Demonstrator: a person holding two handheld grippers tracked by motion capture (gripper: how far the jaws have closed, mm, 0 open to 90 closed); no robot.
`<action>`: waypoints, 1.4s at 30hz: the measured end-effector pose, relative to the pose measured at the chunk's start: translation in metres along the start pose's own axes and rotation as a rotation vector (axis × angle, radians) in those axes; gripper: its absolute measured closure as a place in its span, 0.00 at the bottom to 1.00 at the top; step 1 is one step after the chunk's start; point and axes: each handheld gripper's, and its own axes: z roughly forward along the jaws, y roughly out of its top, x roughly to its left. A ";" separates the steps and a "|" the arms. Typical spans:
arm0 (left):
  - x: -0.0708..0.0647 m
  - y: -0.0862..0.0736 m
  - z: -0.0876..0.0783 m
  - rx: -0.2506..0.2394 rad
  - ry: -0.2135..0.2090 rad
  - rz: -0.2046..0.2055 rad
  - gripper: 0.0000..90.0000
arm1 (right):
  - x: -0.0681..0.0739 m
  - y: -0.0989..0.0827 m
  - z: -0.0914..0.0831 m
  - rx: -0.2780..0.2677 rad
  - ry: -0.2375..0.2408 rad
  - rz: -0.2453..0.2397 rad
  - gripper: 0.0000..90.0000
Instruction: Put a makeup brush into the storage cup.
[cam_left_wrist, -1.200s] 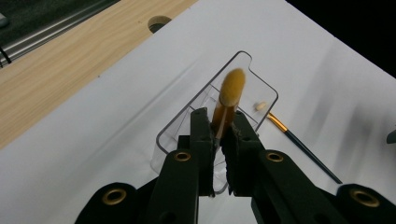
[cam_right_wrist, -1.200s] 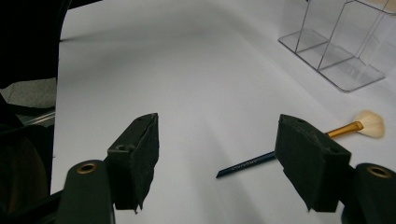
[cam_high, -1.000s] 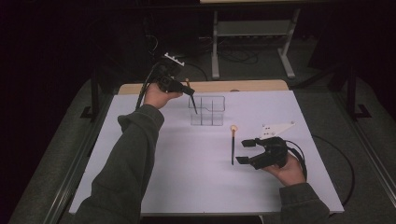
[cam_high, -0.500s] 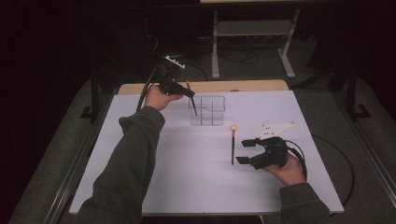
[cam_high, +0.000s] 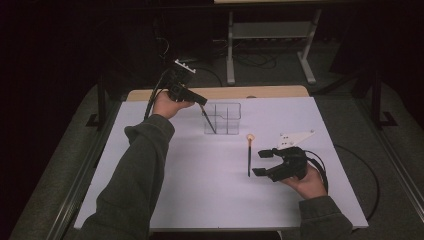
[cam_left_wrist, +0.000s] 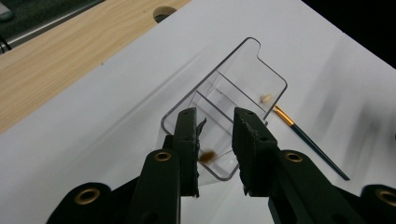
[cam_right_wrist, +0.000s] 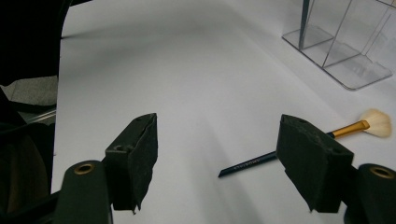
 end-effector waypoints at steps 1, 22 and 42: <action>0.000 0.000 -0.001 0.000 0.003 0.004 0.78 | 0.000 0.000 0.000 0.000 -0.001 0.002 0.32; 0.000 -0.016 -0.013 -0.026 -0.017 -0.004 0.69 | 0.001 0.000 0.001 0.007 -0.005 0.002 0.31; -0.006 -0.027 -0.020 -0.046 -0.030 -0.014 0.62 | 0.000 -0.001 -0.001 0.001 -0.004 0.012 0.31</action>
